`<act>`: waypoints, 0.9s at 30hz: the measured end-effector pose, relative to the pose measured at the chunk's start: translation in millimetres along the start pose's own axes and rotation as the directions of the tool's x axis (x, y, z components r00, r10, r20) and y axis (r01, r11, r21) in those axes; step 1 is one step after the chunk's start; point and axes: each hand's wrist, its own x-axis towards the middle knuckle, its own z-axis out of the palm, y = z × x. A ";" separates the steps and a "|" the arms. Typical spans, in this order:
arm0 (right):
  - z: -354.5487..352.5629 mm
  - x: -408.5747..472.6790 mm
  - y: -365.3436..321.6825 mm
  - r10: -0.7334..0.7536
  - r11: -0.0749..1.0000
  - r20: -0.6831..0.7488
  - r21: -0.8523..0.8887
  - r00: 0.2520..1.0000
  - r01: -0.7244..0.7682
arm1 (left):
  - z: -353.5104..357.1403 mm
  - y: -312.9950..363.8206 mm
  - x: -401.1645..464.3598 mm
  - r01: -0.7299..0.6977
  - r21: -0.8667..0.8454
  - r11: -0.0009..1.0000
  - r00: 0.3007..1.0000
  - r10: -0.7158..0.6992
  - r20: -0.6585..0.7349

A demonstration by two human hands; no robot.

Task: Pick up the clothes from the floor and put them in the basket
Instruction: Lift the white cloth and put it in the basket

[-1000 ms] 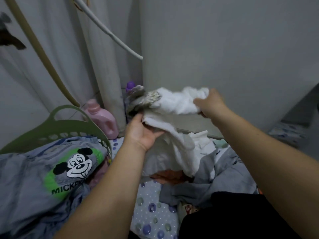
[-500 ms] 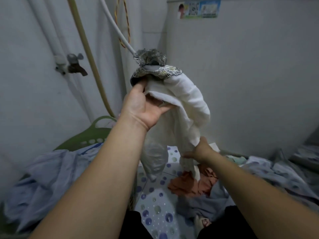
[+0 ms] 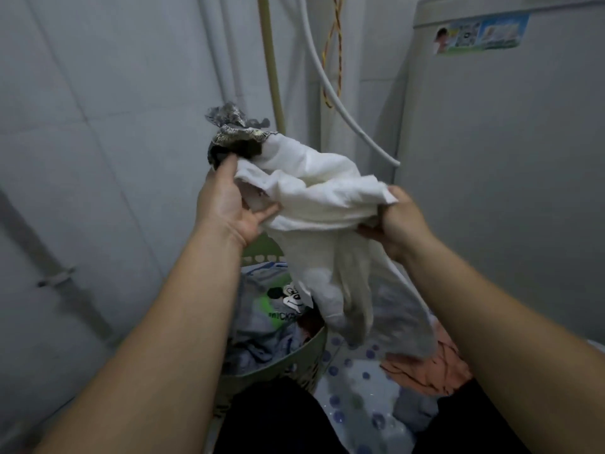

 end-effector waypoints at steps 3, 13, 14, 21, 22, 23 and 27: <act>40.2 -7.7 -22.3 -0.056 0.998 0.124 0.028 0.991 0.052 | -16.4 13.0 -2.2 -0.095 0.091 0.991 0.994 0.099 -0.048; 132.5 -10.9 -19.8 -0.007 1.000 0.451 0.009 0.893 0.003 | -66.8 18.5 12.7 -0.113 0.575 0.810 0.975 0.203 -0.094; 128.2 -3.3 -8.7 0.055 0.989 0.448 -0.148 0.892 0.013 | -75.5 13.2 17.1 -0.059 0.637 0.769 0.979 0.168 -0.112; 60.2 28.9 53.0 0.300 0.461 0.273 -0.880 0.914 0.111 | -121.8 -34.3 45.5 -0.133 0.955 0.264 0.991 0.066 0.119; 50.0 26.7 57.2 0.346 0.387 0.270 -0.914 0.899 0.125 | -125.6 -42.3 51.0 -0.147 0.979 0.141 0.989 0.011 0.147; 40.0 24.4 62.9 0.404 0.298 0.267 -0.943 0.875 0.151 | -129.2 -50.5 56.5 -0.161 0.987 -0.006 0.985 -0.065 0.161; 24.7 0.1 79.5 0.591 0.087 0.226 -0.972 0.774 0.218 | -140.8 -82.1 65.5 -0.203 0.909 -0.364 0.931 -0.359 0.064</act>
